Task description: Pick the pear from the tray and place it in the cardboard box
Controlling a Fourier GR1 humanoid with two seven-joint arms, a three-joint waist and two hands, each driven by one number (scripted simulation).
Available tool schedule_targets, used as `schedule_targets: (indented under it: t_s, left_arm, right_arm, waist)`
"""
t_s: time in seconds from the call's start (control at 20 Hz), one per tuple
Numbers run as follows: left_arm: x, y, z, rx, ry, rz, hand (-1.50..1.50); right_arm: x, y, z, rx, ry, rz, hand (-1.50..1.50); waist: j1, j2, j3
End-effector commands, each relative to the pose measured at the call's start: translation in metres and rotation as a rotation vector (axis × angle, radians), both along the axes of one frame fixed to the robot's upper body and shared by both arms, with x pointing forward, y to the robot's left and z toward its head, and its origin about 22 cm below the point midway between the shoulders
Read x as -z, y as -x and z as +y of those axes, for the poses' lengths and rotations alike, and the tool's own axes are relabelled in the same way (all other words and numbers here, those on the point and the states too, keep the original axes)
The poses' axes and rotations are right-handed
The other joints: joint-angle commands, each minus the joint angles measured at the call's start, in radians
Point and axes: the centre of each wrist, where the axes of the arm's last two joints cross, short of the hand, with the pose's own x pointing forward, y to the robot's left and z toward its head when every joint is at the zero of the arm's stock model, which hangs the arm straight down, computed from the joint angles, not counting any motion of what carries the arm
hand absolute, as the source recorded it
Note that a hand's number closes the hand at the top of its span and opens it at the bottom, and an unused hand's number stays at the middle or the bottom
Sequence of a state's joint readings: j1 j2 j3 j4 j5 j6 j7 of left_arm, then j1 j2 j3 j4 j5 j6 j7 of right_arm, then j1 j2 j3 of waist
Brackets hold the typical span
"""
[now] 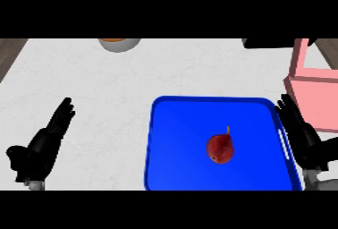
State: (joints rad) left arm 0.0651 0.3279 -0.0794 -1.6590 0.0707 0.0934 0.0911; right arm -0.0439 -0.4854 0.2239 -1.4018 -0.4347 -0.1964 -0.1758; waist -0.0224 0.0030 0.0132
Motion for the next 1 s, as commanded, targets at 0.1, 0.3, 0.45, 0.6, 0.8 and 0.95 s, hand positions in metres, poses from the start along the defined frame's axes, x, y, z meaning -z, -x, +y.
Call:
schedule_targets:
  t_s: [0.1,0.3,0.45,0.6,0.8,0.95]
  left_arm:
    - [-0.026,-0.012,0.009,0.095,-0.103,-0.123,0.0]
    - [-0.042,-0.024,-0.003,0.203,-0.15,-0.199,0.0]
    - [-0.044,-0.035,0.003,0.231,-0.16,-0.204,0.0]
    - [-0.052,-0.047,0.002,0.267,-0.146,-0.241,0.0]
    - [-0.037,-0.047,-0.013,0.286,-0.13,-0.224,0.0]
    - [-0.028,-0.052,-0.012,0.312,-0.151,-0.246,0.0]
  right_arm:
    - [-0.08,-0.011,-0.023,0.266,0.083,-0.106,-1.5]
    - [-0.088,0.004,-0.082,0.404,0.51,0.089,-1.5]
    - [-0.114,0.018,-0.052,0.486,0.418,0.078,-1.5]
    - [-0.131,0.04,-0.03,0.418,0.539,0.056,-1.5]
    - [-0.155,0.055,-0.005,0.266,0.721,0.079,-1.5]
    - [-0.162,0.06,0.007,0.207,0.807,0.168,-1.5]
  waist:
    - [-0.019,-0.019,-0.02]
    - [-0.065,-0.01,-0.037]
    - [-0.062,-0.017,-0.023]
    - [-0.04,-0.012,-0.02]
    - [-0.014,-0.009,-0.019]
    - [0.003,-0.003,-0.018]
